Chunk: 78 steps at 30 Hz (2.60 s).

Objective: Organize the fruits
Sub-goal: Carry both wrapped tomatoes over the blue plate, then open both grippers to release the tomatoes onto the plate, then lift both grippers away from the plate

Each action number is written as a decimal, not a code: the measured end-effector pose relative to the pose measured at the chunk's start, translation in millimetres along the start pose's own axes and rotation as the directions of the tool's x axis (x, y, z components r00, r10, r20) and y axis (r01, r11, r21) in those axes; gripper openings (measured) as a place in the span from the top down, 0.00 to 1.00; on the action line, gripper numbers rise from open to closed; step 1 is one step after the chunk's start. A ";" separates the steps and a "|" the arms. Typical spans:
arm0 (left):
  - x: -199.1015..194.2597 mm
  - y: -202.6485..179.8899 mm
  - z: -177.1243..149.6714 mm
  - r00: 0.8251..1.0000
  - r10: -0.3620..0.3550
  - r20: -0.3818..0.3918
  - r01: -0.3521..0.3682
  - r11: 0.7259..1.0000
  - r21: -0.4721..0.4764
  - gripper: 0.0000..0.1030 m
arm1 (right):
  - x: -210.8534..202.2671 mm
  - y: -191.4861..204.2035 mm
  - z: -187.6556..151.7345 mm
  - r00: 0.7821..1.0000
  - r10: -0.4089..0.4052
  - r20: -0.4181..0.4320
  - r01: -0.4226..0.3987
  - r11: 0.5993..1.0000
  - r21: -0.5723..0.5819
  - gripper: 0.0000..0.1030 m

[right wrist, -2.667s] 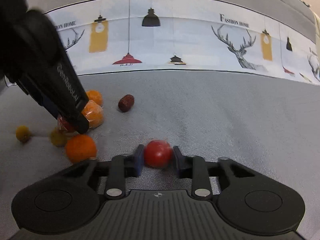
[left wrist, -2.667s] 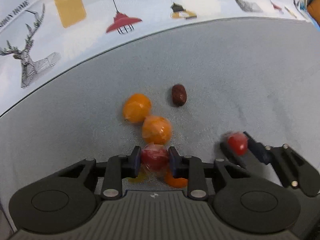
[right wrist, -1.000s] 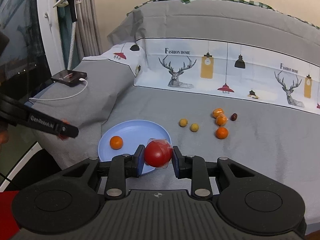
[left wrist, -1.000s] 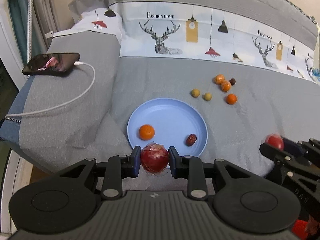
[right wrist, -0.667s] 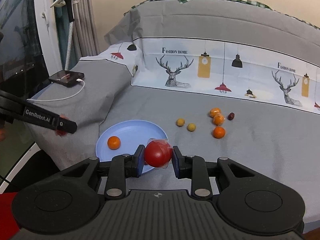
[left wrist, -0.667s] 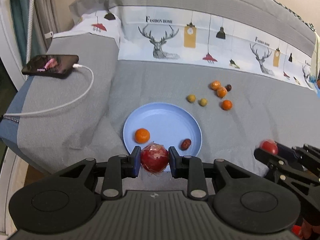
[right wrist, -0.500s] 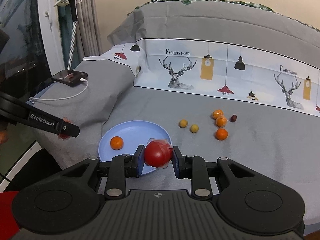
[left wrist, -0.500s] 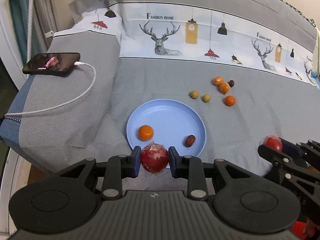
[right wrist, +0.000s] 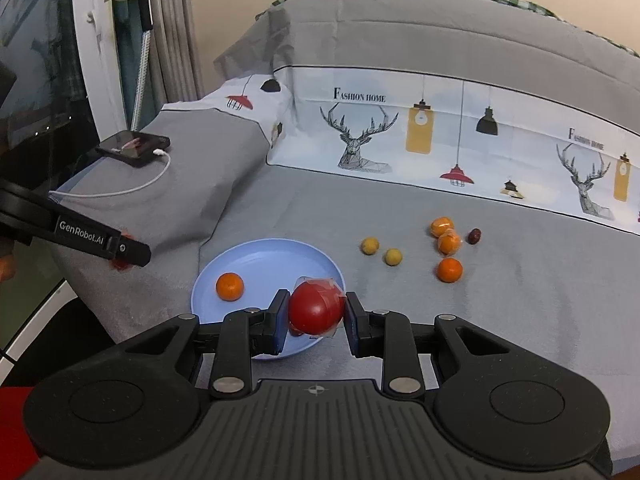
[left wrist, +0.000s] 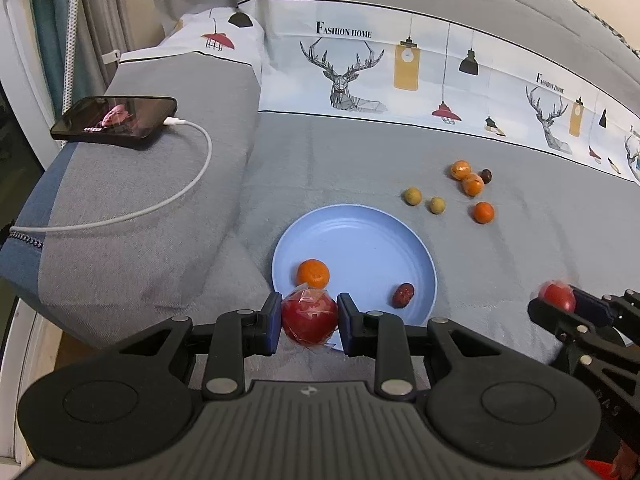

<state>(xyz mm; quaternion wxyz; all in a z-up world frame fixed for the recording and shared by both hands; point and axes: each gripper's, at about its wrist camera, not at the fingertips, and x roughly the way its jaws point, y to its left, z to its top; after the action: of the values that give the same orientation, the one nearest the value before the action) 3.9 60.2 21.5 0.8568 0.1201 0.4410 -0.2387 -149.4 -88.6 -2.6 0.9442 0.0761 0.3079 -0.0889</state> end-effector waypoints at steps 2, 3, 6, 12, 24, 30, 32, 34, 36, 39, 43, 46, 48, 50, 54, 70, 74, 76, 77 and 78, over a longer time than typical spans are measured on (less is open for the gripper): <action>4.5 0.5 3.7 1.000 -0.010 -0.007 0.010 1.000 -0.004 0.69 | 7.9 2.1 3.2 1.000 0.004 -0.013 -0.004 1.000 0.003 0.71; 6.2 0.6 5.3 1.000 -0.015 -0.007 0.015 1.000 -0.007 0.69 | 11.3 3.2 4.9 1.000 0.007 -0.016 -0.007 1.000 0.004 0.71; 12.0 0.7 9.1 1.000 -0.021 -0.008 0.021 1.000 -0.003 0.69 | 20.9 7.8 8.6 1.000 0.018 -0.024 -0.018 1.000 0.002 0.71; 29.2 1.2 18.0 0.999 -0.035 -0.029 0.035 0.999 -0.004 0.69 | 37.7 13.3 10.8 0.998 0.035 -0.054 -0.036 0.999 -0.015 0.71; 81.5 -6.8 29.2 0.993 -0.023 -0.115 0.027 0.999 0.033 0.69 | 85.7 15.7 6.8 0.989 0.066 -0.134 -0.067 0.998 0.000 0.71; 111.6 -8.8 34.8 0.988 -0.014 -0.157 0.023 0.998 0.055 0.69 | 114.2 16.8 5.8 0.979 0.092 -0.181 -0.091 0.996 0.013 0.71; 121.7 -9.4 37.5 0.986 -0.012 -0.166 0.022 0.998 0.061 0.69 | 123.1 17.5 5.4 0.977 0.096 -0.193 -0.096 0.995 0.012 0.71; 131.1 -9.3 39.6 0.985 -0.006 -0.172 0.018 0.998 0.067 0.69 | 132.0 17.7 4.5 0.974 0.099 -0.204 -0.099 0.995 0.008 0.71; 142.1 -8.9 41.5 0.983 0.003 -0.182 0.010 0.997 0.073 0.69 | 141.7 16.9 3.0 0.973 0.095 -0.213 -0.097 0.995 -0.002 0.71; 155.5 -7.1 43.9 0.980 0.010 -0.198 0.005 0.997 0.074 0.69 | 155.8 12.1 1.5 0.968 0.088 -0.234 -0.091 0.996 -0.001 0.71; 161.3 -3.6 49.3 0.987 0.013 -0.161 0.000 0.997 0.079 0.35 | 170.0 7.0 3.5 0.964 0.104 -0.243 -0.108 0.994 -0.005 0.70; 146.4 -1.6 51.9 0.999 0.026 -0.042 -0.022 0.996 0.085 0.00 | 173.6 5.5 9.1 0.965 0.126 -0.229 -0.138 0.990 -0.036 0.38; 137.2 -3.3 53.2 1.000 0.010 -0.013 -0.008 0.994 0.112 0.00 | 170.5 5.3 14.5 0.971 0.115 -0.210 -0.129 0.990 -0.053 0.22; 132.0 -5.5 52.1 1.000 0.011 -0.025 -0.008 0.991 0.131 0.00 | 163.0 3.6 19.9 0.973 0.109 -0.203 -0.124 0.990 -0.062 0.18; 110.4 -0.4 36.4 0.998 0.017 -0.054 -0.010 0.992 0.126 0.00 | 139.1 0.6 19.0 0.967 0.117 -0.226 -0.126 0.992 -0.026 0.10; 16.2 5.8 -15.3 0.994 0.112 -0.011 -0.111 0.991 0.072 0.00 | 39.9 26.0 3.3 0.984 0.086 -0.156 -0.092 0.995 -0.034 0.02; -1.4 -4.9 -25.2 0.993 0.114 0.012 -0.115 0.990 0.081 0.00 | 16.1 27.5 2.5 0.992 0.079 -0.095 -0.084 0.995 -0.058 0.01; -7.5 -9.2 -29.9 0.994 0.110 0.016 -0.111 0.990 0.083 0.00 | 6.7 26.7 1.7 0.995 0.074 -0.073 -0.078 0.995 -0.058 0.01; -10.6 -10.8 -31.8 0.994 0.108 0.019 -0.110 0.990 0.084 0.00 | 1.0 26.4 0.8 0.995 0.072 -0.063 -0.076 0.995 -0.057 0.01; -13.6 -12.2 -33.1 0.994 0.108 0.024 -0.110 0.990 0.085 0.00 | -2.9 25.6 0.5 0.996 0.070 -0.054 -0.073 0.996 -0.056 0.01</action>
<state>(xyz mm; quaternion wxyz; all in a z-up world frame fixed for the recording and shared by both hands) -32.2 67.6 13.4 0.8667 0.1786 0.4150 -0.2114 -145.9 -63.5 1.7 0.9403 0.0618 0.3318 -0.0439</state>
